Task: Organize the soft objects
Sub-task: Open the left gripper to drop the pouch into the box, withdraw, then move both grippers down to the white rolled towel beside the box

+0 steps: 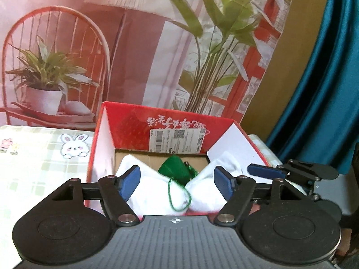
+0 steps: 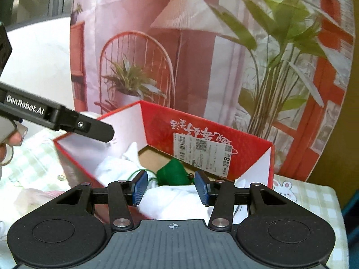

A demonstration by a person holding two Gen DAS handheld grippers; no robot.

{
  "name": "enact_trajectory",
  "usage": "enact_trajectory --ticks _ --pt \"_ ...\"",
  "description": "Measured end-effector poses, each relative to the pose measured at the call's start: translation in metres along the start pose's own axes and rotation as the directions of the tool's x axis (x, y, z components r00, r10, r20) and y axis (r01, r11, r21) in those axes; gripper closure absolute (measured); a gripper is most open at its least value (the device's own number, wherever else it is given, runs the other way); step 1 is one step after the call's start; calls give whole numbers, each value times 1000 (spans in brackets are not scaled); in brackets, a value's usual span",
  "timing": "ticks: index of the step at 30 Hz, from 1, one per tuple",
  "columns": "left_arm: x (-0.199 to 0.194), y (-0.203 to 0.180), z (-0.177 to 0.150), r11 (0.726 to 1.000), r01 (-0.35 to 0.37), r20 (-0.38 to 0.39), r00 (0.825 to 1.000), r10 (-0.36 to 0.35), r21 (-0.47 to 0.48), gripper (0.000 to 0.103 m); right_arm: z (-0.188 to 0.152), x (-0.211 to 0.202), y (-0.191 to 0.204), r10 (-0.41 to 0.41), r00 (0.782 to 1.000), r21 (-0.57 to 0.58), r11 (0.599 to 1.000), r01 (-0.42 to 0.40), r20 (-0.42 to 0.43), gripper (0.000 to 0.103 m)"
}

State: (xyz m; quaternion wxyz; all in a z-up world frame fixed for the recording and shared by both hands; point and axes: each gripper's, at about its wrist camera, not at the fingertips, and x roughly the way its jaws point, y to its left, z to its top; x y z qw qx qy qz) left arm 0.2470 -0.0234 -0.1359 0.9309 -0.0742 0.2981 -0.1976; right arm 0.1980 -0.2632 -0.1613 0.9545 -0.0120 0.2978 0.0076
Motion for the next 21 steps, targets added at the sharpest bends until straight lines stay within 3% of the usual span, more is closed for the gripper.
enact_trajectory --ticks 9,16,20,21 --pt "-48 22 -47 1000 -26 -56 998 26 -11 26 -30 -40 13 39 999 37 999 -40 23 58" --pt "-66 47 -76 994 -53 -93 995 44 -100 27 -47 -53 22 37 999 28 999 -38 31 58" --pt "-64 47 -90 993 -32 -106 994 20 -111 45 -57 -47 22 49 999 62 997 -49 4 58" --pt "-63 47 -93 992 -31 -110 994 18 -121 45 -59 -44 21 53 999 75 996 -52 -6 57"
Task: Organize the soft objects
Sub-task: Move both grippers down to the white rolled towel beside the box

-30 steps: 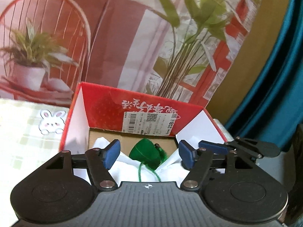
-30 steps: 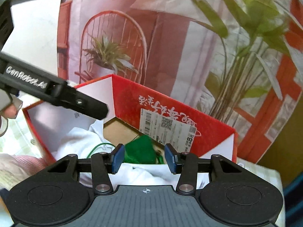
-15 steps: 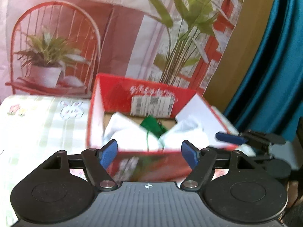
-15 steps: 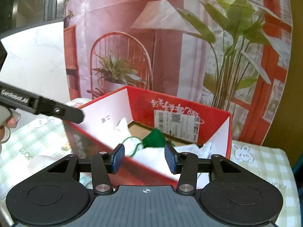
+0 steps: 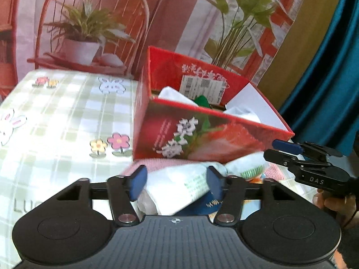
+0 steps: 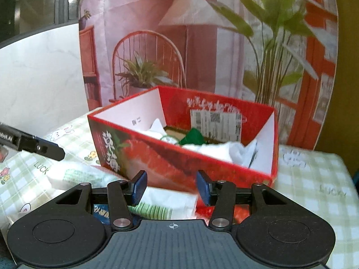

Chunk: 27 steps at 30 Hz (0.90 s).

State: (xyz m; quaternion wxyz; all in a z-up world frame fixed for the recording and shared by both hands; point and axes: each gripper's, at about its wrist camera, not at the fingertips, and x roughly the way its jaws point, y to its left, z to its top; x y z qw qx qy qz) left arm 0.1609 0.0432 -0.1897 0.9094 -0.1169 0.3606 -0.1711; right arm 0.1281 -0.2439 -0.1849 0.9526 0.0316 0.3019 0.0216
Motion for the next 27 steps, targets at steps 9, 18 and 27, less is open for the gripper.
enact_trajectory --ticks 9,18,27 --pt "9 3 -20 993 34 11 999 -33 -115 43 -16 18 -16 29 998 126 992 -21 -62 49" --pt "11 1 -30 984 55 25 998 -51 -172 34 -25 26 -19 76 994 207 977 -60 -72 50" --pt "4 3 -44 982 79 38 997 -73 -174 35 -31 3 -8 87 995 193 978 -77 -44 73"
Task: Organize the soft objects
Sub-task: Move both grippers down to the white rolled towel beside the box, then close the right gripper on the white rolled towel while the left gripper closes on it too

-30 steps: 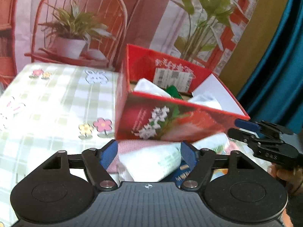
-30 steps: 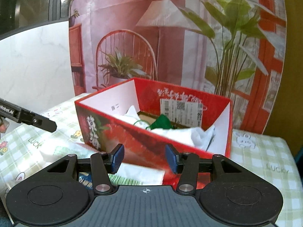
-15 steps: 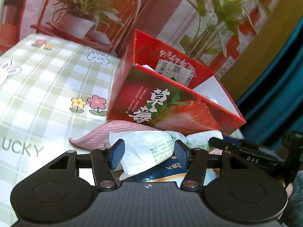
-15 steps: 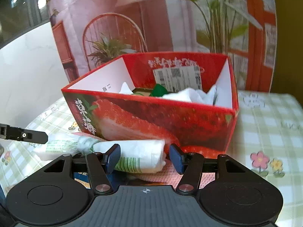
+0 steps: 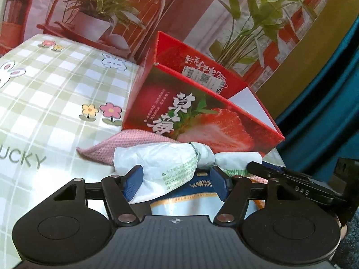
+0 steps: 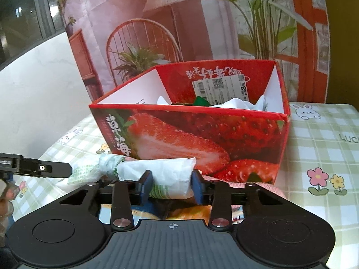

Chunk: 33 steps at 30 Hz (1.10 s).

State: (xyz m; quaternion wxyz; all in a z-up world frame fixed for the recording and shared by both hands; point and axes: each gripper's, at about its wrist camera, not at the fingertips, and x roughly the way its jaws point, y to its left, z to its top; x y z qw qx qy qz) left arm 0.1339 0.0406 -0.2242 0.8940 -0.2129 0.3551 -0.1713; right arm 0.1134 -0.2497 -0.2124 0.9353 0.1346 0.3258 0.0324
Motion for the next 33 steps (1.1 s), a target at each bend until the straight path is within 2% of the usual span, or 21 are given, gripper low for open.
enact_trajectory --ticks 5,12,15,20,23,25,29,31,33 --pt "-4 2 -7 1000 10 -13 1000 -10 -9 35 -12 -20 3 20 1000 23 1000 -20 18 84" --pt "-7 -5 -14 999 41 -28 999 -40 14 35 -25 -39 11 35 999 18 999 -36 17 89" --pt "-10 -4 -12 1000 22 -12 1000 -21 21 35 -27 -42 13 32 999 16 999 -32 22 90" --pt "-21 15 1 998 -25 65 997 29 -55 32 -26 -45 8 19 999 20 1000 -20 34 91" --pt "-21 29 9 990 -42 101 993 56 -135 23 -26 -46 4 7 999 24 1000 -8 36 91" --pt "-14 31 13 990 -23 102 994 38 -139 23 -27 -46 0 -4 999 29 1000 3 35 91" --pt "9 27 16 991 41 51 998 -35 -130 24 -27 -45 -5 -21 999 36 999 20 37 91" --pt "18 25 16 989 54 36 998 -50 -135 25 -27 -45 -7 -30 999 33 999 29 36 91" --pt "22 23 13 989 56 24 998 -54 -135 36 -28 -44 -9 -42 998 33 999 40 37 91"
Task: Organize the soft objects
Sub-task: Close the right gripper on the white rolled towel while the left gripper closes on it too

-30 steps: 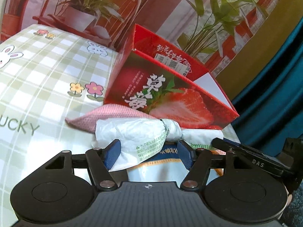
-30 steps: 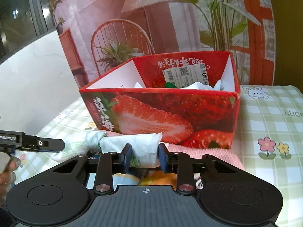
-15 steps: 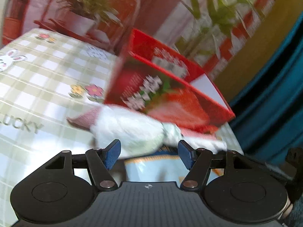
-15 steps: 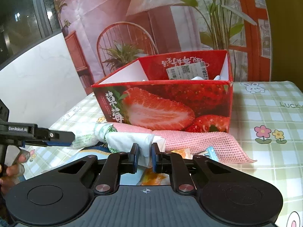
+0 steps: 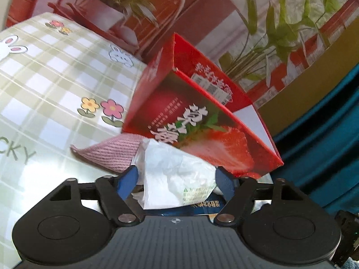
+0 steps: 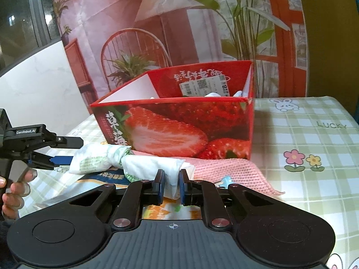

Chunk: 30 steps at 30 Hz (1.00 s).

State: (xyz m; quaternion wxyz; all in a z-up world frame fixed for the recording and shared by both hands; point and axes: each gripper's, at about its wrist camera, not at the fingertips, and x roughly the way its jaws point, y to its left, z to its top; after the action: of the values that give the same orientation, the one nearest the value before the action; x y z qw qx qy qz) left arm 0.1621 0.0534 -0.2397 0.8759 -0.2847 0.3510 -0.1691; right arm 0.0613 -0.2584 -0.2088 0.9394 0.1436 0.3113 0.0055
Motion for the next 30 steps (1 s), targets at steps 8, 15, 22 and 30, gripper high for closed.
enact_trajectory --ticks 8,15,22,30 --pt "-8 15 -19 998 -55 9 998 55 14 89 -2 -2 -3 -4 1000 14 1000 4 5 91" --pt "-24 4 -27 992 -100 47 994 97 77 93 -2 -4 7 24 999 -4 1000 -24 26 91" --pt "-28 -10 -34 987 -90 53 995 84 135 93 -1 -12 10 26 998 -11 1000 -25 50 91" --pt "-42 -25 -35 976 -88 102 992 68 201 93 2 -24 10 20 996 -6 1000 -20 91 93"
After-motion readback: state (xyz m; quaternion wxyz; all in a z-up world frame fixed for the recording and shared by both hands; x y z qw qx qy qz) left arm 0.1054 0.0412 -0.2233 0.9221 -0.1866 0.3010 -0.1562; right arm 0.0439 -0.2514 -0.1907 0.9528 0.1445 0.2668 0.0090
